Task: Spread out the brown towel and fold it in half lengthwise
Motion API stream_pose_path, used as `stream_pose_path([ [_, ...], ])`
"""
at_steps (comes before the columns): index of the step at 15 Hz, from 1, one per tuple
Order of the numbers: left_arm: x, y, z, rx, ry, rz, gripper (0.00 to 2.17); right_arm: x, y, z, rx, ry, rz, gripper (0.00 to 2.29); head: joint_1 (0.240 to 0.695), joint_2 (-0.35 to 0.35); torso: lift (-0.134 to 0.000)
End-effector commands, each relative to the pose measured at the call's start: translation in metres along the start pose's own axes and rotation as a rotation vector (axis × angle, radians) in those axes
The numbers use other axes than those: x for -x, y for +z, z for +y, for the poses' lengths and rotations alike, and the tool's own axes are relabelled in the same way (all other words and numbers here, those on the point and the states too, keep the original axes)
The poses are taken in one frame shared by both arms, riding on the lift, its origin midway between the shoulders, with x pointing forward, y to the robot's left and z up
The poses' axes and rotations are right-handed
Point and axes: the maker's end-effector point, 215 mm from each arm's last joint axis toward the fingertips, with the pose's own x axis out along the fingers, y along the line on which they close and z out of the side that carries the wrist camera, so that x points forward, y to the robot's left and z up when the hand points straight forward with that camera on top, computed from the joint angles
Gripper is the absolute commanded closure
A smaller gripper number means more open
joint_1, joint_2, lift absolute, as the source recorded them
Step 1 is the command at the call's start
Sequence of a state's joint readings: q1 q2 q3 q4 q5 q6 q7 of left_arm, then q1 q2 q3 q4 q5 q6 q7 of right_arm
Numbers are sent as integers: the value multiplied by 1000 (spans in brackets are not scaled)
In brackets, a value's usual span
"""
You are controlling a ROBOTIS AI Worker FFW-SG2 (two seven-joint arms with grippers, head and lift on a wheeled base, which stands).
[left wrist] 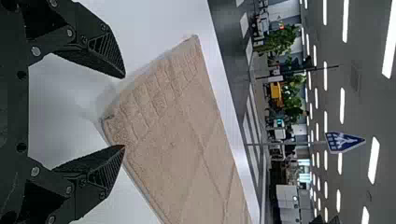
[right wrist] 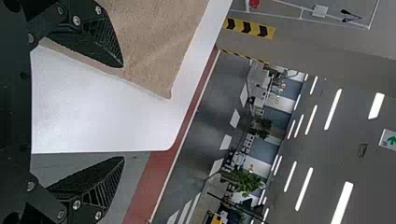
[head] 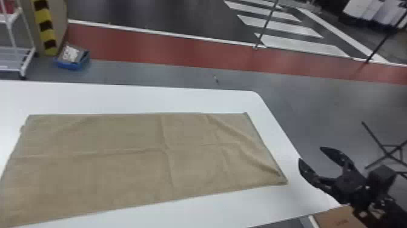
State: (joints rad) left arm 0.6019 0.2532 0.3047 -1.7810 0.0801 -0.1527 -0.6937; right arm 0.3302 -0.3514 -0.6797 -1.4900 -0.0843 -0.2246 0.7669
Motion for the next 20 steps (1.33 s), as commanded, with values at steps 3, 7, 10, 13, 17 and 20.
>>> stream_pose_path([
  [3, -3, -11, 6, 20, 15, 18, 711, -4, 1, 1, -3, 3, -3, 211, 695, -343, -125],
  [7, -8, -17, 5, 35, 13, 39, 728, -5, 2, 0, -3, 2, -7, 211, 695, -333, -125],
  [10, -9, -19, 8, 43, 16, 49, 1217, -4, -1, -2, -3, -4, -7, 211, 695, -334, -125],
  [13, -7, -15, 11, 48, 22, 34, 1447, -5, 2, -5, 27, -6, -21, 211, 695, -335, -125],
  [17, 1, -1, 12, 48, 25, -9, 1447, -13, 0, 12, 229, 65, -58, 225, 695, -330, -125],
  [20, 3, 8, 12, 30, 26, -31, 1447, -21, -26, 32, 299, 148, -15, 346, 695, -306, -125],
])
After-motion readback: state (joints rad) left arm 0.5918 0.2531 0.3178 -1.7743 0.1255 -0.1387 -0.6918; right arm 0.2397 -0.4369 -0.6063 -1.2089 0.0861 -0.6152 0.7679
